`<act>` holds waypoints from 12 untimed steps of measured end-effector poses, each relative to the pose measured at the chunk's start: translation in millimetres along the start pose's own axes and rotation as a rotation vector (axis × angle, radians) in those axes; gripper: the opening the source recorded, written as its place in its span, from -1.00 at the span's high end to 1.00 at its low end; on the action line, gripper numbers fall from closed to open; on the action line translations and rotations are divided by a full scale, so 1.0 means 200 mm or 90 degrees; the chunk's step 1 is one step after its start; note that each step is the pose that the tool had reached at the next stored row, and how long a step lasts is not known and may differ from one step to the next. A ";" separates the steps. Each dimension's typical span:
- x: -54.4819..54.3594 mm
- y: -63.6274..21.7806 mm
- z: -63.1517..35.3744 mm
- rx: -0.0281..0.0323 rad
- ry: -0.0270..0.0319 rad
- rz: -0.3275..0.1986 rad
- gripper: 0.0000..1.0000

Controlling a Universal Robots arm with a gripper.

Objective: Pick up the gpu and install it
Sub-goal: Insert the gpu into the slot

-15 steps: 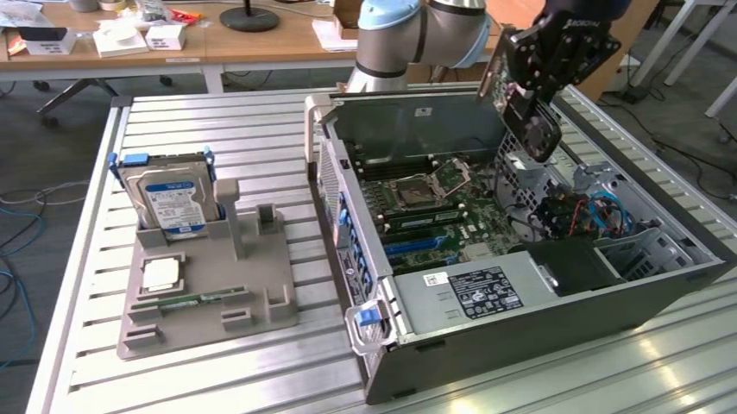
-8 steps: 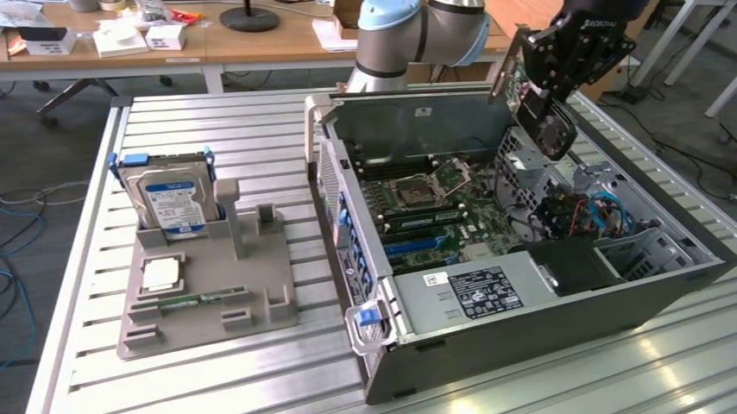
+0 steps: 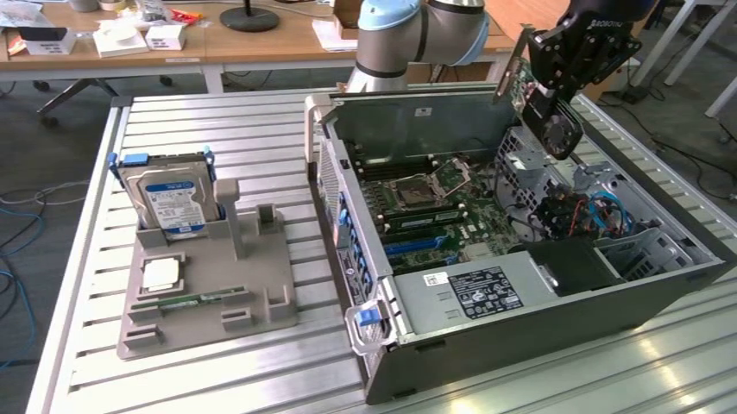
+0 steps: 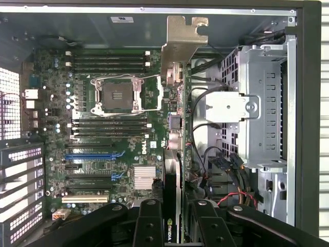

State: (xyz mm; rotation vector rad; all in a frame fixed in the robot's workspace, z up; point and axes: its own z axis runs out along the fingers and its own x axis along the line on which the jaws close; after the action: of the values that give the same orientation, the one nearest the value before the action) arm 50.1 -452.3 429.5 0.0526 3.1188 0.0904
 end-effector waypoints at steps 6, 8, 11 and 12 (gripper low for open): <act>0.00 0.000 0.000 0.0000 0.0000 0.000 0.47; 0.00 0.000 0.000 0.0000 0.0000 0.000 0.47; 0.00 0.000 0.000 -0.0001 0.0002 -0.003 0.47; 0.00 0.000 0.000 -0.0002 0.0005 -0.009 0.47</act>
State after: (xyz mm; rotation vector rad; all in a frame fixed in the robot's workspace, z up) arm 50.1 -452.3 429.4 0.0315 3.1194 0.0907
